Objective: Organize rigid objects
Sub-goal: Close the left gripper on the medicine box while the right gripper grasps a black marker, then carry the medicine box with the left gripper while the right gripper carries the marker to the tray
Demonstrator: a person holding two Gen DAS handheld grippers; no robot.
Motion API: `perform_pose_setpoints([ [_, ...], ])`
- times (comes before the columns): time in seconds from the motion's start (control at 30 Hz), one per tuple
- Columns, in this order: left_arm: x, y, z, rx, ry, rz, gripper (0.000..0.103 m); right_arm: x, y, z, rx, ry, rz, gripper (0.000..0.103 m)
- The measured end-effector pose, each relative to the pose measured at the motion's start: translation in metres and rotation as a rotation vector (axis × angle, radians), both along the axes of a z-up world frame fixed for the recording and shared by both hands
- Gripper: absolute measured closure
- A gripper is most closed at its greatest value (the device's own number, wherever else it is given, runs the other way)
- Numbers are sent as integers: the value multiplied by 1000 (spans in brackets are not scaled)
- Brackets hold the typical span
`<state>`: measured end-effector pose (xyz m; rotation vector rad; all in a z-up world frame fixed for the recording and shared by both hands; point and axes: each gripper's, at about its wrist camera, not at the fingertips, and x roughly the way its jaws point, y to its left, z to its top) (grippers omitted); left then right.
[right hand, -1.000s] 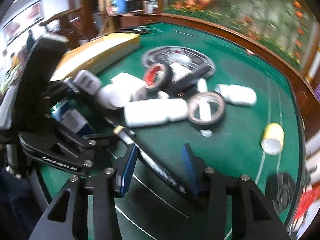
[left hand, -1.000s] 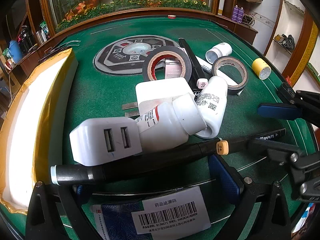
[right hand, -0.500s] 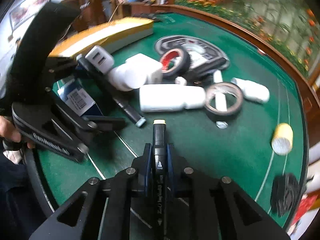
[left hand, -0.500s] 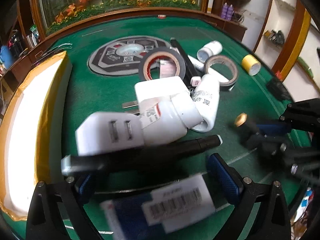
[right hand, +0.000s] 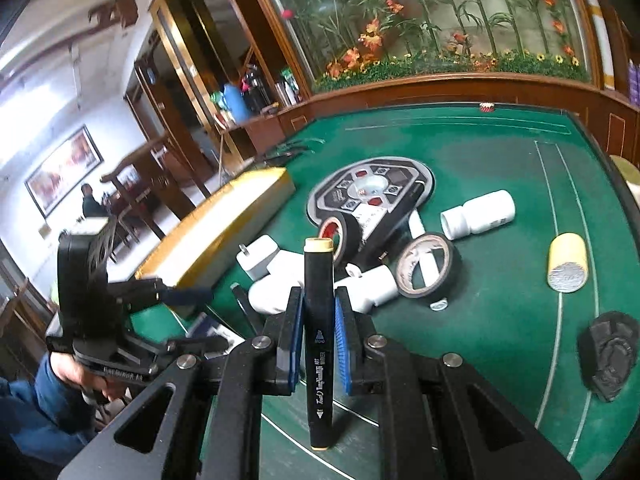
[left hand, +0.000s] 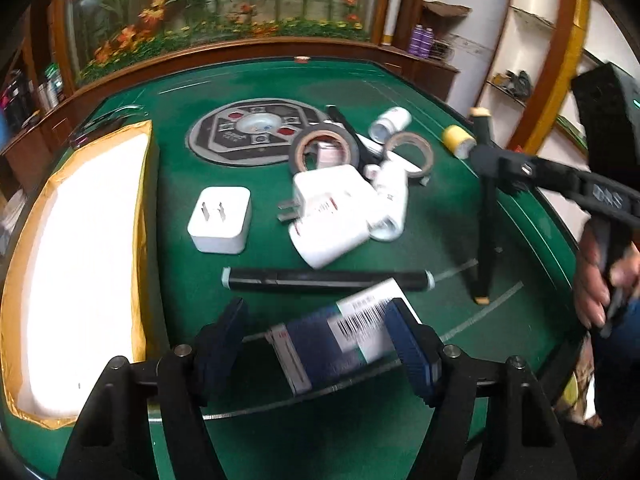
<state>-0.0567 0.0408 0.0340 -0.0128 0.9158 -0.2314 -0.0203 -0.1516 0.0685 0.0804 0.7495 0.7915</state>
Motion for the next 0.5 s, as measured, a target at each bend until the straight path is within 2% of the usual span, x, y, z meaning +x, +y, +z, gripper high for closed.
perform_pose_setpoints([
  [0.1,-10,-8,0,13,-2,-59,27,-2,-5,-2,29,14,-3,89],
  [0.2,-11,-13,-6,35,-2,-70,20,-2,-9,-1,44,20,-10,89],
  [0.3,-9,-17,-11,42,9,-83,20,-4,-10,-2,59,31,-8,89],
  [0.37,-11,-25,-13,52,13,-136,20,-6,-8,-3,60,26,-5,89],
  [0.5,-19,-43,-15,123,11,-206,22,-8,-1,-6,64,32,3,89],
])
